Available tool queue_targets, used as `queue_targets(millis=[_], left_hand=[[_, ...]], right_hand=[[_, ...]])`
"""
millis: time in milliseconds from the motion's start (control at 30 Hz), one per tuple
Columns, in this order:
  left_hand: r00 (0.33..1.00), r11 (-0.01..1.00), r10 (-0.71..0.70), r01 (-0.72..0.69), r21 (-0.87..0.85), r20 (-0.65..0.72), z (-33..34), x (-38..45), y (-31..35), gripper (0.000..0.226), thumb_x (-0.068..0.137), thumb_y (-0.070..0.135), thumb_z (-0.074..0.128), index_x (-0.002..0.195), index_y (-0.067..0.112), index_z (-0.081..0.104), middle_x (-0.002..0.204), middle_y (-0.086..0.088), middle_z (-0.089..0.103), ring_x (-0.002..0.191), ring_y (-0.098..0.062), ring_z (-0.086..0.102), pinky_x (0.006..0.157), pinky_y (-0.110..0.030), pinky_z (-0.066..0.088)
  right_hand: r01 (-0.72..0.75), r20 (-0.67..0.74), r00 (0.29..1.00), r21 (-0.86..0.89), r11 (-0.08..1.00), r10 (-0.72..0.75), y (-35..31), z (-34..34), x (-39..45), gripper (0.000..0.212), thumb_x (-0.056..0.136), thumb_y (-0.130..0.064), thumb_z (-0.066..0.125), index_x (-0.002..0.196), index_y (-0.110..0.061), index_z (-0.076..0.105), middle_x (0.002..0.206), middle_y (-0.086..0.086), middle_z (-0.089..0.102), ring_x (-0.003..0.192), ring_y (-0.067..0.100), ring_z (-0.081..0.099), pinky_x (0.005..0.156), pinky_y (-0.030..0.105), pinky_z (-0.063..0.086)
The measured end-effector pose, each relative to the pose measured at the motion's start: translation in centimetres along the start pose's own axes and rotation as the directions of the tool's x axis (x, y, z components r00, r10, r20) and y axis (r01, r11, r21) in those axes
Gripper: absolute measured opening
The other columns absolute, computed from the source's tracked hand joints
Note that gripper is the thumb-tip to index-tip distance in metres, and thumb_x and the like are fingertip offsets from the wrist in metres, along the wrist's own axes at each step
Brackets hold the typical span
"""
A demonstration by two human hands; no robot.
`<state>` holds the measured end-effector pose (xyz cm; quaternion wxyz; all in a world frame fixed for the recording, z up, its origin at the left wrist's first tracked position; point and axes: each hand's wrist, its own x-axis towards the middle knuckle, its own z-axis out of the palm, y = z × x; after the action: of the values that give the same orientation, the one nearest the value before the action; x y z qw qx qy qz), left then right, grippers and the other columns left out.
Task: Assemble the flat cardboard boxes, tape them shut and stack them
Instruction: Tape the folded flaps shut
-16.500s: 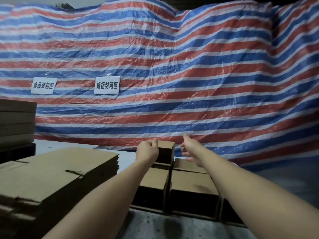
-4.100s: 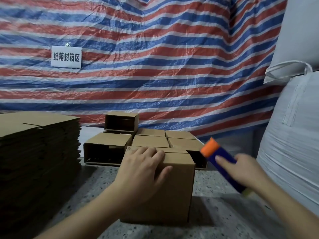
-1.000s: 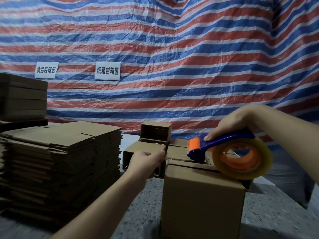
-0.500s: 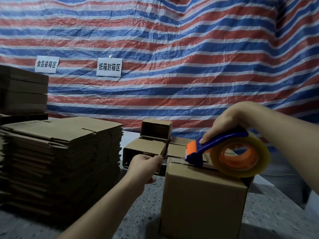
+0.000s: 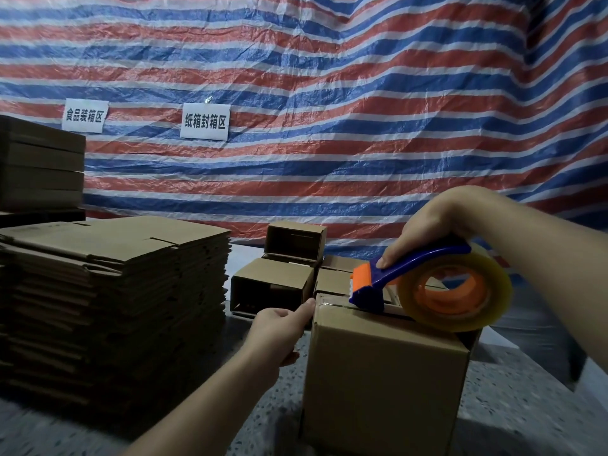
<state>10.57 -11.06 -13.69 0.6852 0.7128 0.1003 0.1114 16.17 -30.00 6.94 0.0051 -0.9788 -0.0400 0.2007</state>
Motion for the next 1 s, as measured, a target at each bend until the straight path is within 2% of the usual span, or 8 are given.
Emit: queue_targets(millis=[167,367,433,533,633,767,900,1000], left_hand=[[0.995,0.996,-0.045,0.052,-0.078,0.088,0.3,-0.3,-0.4,0.044,0.091,0.054,0.06,0.082,0.012,0.056,0.064,-0.002,0.038,0.053,-0.013,0.036,0.051,-0.025,0.032],[0.958,0.955,-0.213,0.245,-0.167,0.192,0.6,-0.4,-1.3,0.076,0.082,0.07,0.058,0.127,0.009,0.057,0.123,-0.011,0.06,0.11,-0.027,0.057,0.096,-0.039,0.049],[0.945,0.956,-0.247,0.274,-0.108,0.214,0.3,-0.5,-1.7,0.077,0.083,0.07,0.058,0.127,0.007,0.055,0.122,-0.011,0.058,0.104,-0.023,0.055,0.089,-0.033,0.048],[0.981,0.981,-0.189,0.191,-0.038,0.049,-0.2,-0.4,-1.2,0.047,0.098,0.052,0.049,0.12,0.011,0.056,0.096,-0.008,0.055,0.081,-0.017,0.049,0.067,-0.027,0.04],[0.998,0.997,0.021,-0.025,-0.07,-0.064,-0.3,0.1,1.2,0.026,0.102,0.04,0.044,0.104,0.017,0.056,0.097,-0.002,0.059,0.082,-0.012,0.054,0.063,-0.023,0.039],[0.987,0.991,0.13,-0.133,0.028,0.09,1.6,0.1,4.5,0.039,0.1,0.035,0.053,0.136,0.021,0.047,0.11,0.006,0.057,0.087,-0.006,0.057,0.061,-0.018,0.042],[0.979,0.987,0.059,-0.087,0.138,0.195,2.8,0.3,4.4,0.046,0.101,0.022,0.048,0.146,0.021,0.043,0.141,-0.005,0.052,0.117,-0.016,0.053,0.094,-0.027,0.046],[0.976,0.993,0.035,-0.058,0.1,0.213,2.9,0.3,4.1,0.04,0.101,0.014,0.045,0.139,0.022,0.054,0.132,-0.008,0.058,0.106,-0.014,0.057,0.076,-0.022,0.05]], right_hand=[[-0.005,-0.004,1.0,0.012,1.0,0.005,0.0,0.2,-0.2,0.058,0.081,-0.062,0.069,0.108,-0.011,0.069,0.078,0.005,0.075,0.061,0.014,0.071,0.057,0.024,0.057],[0.017,-0.004,1.0,-0.002,1.0,-0.017,-0.1,0.2,-0.2,0.055,0.083,-0.061,0.069,0.105,-0.011,0.069,0.08,0.005,0.074,0.064,0.015,0.07,0.06,0.025,0.057],[0.015,-0.001,1.0,-0.018,1.0,-0.015,-0.4,0.2,-0.1,0.053,0.083,-0.061,0.069,0.105,-0.012,0.068,0.082,0.005,0.075,0.066,0.015,0.07,0.062,0.025,0.057],[0.018,0.004,1.0,-0.04,0.999,-0.018,-0.8,0.3,-0.2,0.049,0.083,-0.061,0.069,0.102,-0.015,0.068,0.079,0.004,0.075,0.065,0.014,0.071,0.062,0.025,0.058],[0.018,0.004,1.0,-0.048,0.999,-0.018,-0.9,0.3,-0.2,0.05,0.083,-0.061,0.069,0.101,-0.015,0.067,0.079,0.004,0.075,0.065,0.014,0.071,0.062,0.025,0.058],[0.013,0.005,1.0,-0.036,0.999,-0.012,-0.7,0.2,-0.3,0.052,0.083,-0.062,0.068,0.104,-0.014,0.067,0.091,0.008,0.073,0.072,0.016,0.07,0.065,0.025,0.058],[0.0,0.004,1.0,-0.024,1.0,0.0,-0.5,0.2,-0.4,0.056,0.084,-0.062,0.067,0.108,-0.012,0.067,0.094,0.008,0.072,0.072,0.016,0.069,0.064,0.025,0.057],[0.005,-0.014,1.0,-0.019,1.0,-0.005,-0.5,0.1,-0.3,0.055,0.082,-0.063,0.069,0.103,-0.012,0.069,0.086,0.007,0.074,0.068,0.016,0.071,0.062,0.024,0.058]])
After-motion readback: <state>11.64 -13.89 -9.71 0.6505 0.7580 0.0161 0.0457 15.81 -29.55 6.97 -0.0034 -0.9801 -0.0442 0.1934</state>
